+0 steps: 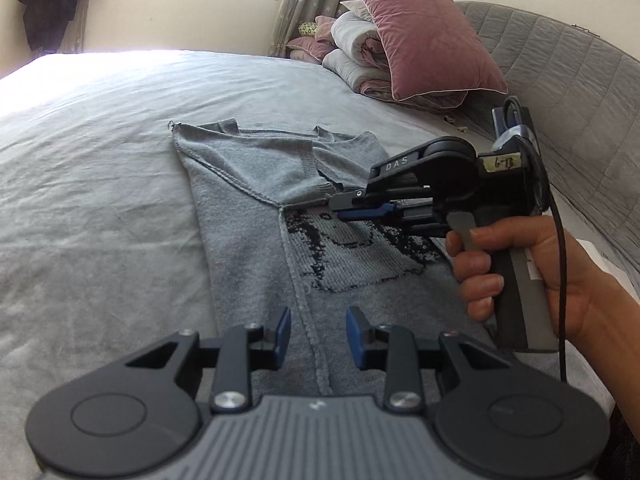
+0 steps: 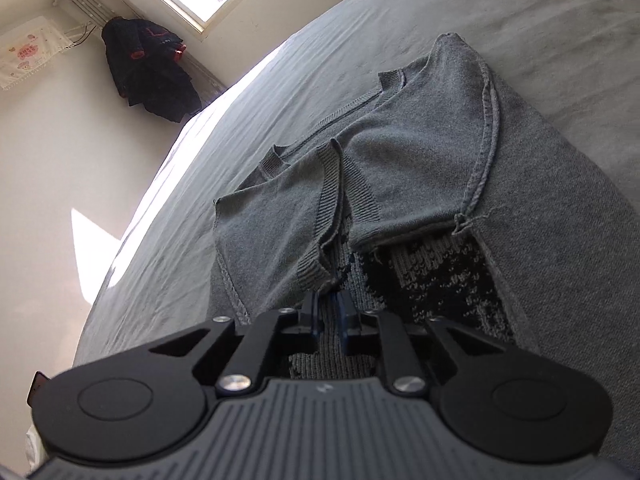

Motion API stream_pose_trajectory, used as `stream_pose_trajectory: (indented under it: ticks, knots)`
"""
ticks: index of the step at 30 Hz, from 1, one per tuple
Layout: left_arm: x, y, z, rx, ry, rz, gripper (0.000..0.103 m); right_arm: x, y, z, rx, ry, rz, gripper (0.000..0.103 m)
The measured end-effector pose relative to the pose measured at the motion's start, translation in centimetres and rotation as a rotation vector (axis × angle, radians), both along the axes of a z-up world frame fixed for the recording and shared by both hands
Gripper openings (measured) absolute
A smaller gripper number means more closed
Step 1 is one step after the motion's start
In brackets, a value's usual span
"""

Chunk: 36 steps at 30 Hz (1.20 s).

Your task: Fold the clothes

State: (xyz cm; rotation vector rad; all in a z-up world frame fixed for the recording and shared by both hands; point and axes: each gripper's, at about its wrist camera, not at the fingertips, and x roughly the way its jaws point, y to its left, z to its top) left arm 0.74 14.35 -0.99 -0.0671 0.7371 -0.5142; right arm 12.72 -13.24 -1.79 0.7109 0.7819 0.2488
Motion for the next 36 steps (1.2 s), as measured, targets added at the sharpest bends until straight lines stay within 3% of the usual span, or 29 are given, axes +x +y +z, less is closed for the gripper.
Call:
stream_pose_trajectory:
  ticks: [5, 7, 9, 13, 20, 24, 25, 27, 36]
  knots:
    - [-2.5, 2.0, 0.4, -0.002, -0.034, -0.063, 0.031, -2.0, 1.4, -0.7, 0.191, 0.054, 0.109, 0.017]
    - [-3.6, 2.7, 0.4, 0.000, -0.050, -0.091, 0.031, -3.1, 2.3, -1.2, 0.225, 0.076, 0.144, 0.019]
    - [-4.2, 3.5, 0.2, 0.004, -0.043, -0.101, 0.031, -4.3, 3.2, -1.7, 0.252, 0.096, 0.178, 0.040]
    - [-5.7, 5.3, 0.0, -0.005, -0.046, -0.136, 0.031, -7.7, 4.9, -2.1, 0.255, 0.085, 0.231, 0.042]
    - [-7.7, 7.9, -0.1, 0.028, -0.083, -0.188, 0.031, -11.6, 5.8, -3.1, 0.335, 0.131, 0.285, 0.036]
    - [-8.0, 8.7, 0.1, 0.028, -0.093, -0.199, 0.031, -12.5, 6.1, -4.0, 0.439, 0.171, 0.307, 0.035]
    - [-8.0, 8.7, 0.1, 0.021, -0.095, -0.207, 0.031, -12.5, 6.1, -4.1, 0.433, 0.174, 0.308, 0.033]
    - [-8.1, 8.6, 0.2, 0.009, -0.101, -0.227, 0.031, -12.6, 6.2, -4.0, 0.407, 0.179, 0.310, 0.014]
    - [-8.5, 6.0, 0.5, -0.010, -0.115, -0.324, 0.031, -16.0, 3.5, -1.5, 0.389, 0.126, 0.261, 0.009]
